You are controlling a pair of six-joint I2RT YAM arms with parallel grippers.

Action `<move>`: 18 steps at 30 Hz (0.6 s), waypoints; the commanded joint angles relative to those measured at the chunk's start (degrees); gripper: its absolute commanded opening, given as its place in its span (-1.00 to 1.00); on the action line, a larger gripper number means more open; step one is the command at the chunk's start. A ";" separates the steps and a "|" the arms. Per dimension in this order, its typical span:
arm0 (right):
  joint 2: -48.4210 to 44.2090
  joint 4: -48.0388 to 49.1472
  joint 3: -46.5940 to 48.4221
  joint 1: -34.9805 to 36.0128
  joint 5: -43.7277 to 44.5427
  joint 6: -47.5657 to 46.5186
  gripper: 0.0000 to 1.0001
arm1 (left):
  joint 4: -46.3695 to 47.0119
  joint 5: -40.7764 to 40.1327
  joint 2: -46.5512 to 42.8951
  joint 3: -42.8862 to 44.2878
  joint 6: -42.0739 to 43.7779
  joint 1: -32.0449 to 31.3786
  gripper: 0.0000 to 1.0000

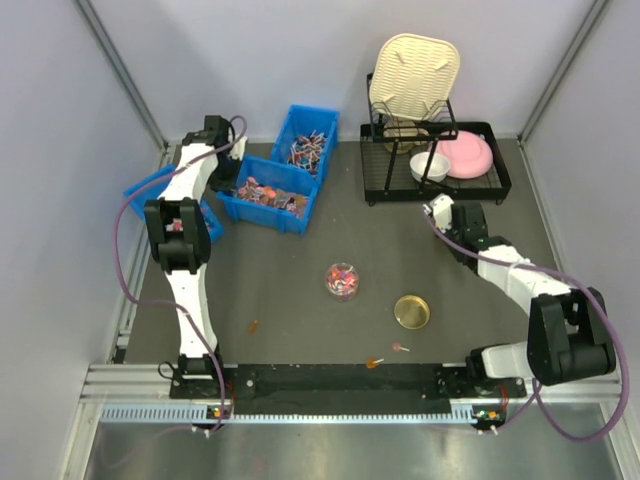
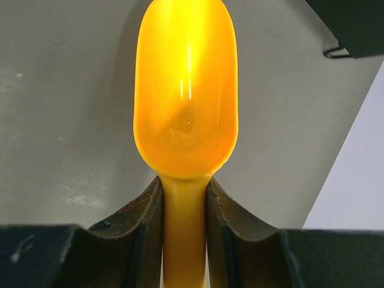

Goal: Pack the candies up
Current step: Place the storage box at the center of the board.

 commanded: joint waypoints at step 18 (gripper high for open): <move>-4.38 -1.92 -1.07 -6.87 -7.67 -2.98 -0.62 | 6.66 0.53 -5.33 1.79 -4.38 2.12 0.35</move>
